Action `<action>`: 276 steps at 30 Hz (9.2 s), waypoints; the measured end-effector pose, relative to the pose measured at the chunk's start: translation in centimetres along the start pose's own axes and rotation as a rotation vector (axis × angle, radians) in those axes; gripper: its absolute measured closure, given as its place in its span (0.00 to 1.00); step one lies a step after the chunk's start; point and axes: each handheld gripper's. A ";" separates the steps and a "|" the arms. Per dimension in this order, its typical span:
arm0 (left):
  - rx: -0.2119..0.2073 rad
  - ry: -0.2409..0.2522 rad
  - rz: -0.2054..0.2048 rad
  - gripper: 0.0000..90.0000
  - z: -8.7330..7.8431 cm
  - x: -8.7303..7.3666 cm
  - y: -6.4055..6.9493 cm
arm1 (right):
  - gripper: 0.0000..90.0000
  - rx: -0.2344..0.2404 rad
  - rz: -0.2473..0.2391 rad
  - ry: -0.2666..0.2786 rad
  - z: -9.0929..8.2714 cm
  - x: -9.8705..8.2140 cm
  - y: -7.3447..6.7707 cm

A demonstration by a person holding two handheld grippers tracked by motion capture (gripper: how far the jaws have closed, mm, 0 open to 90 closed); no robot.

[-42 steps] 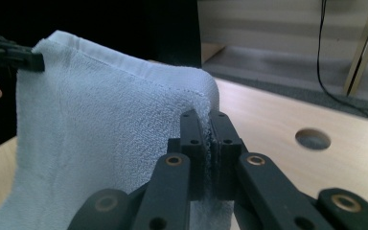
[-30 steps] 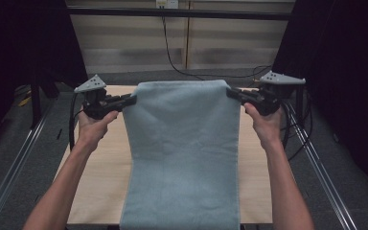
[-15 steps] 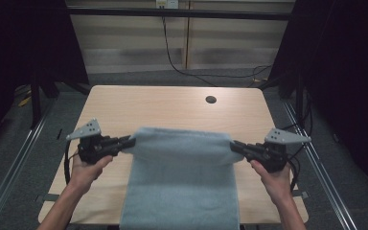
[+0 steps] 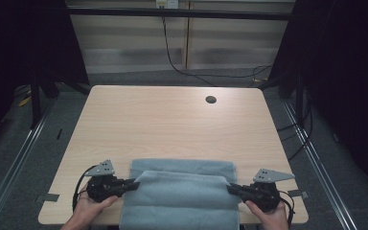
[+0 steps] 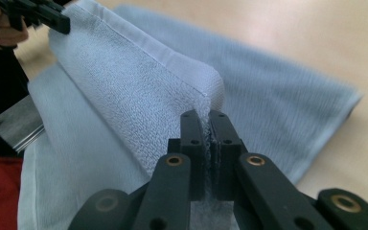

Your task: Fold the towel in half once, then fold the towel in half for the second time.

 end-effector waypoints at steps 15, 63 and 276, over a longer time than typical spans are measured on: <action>0.052 -0.090 0.012 0.90 2.2 -1.1 -0.8 | 0.96 -0.112 -0.064 -0.158 3.4 -1.6 -0.2; 0.259 -0.009 -0.105 0.91 7.7 6.8 -15.4 | 0.97 -0.225 0.051 -0.103 16.1 9.7 12.2; 0.118 -0.047 -0.069 0.89 3.6 2.5 -10.6 | 0.89 -0.035 -0.003 -0.131 11.1 5.2 10.4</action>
Point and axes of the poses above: each handheld gripper's, and its own axes: z roughly forward along the jaws, x roughly out of its top, y roughly to its right, and after that the axes turned 3 degrees about y, right-handed
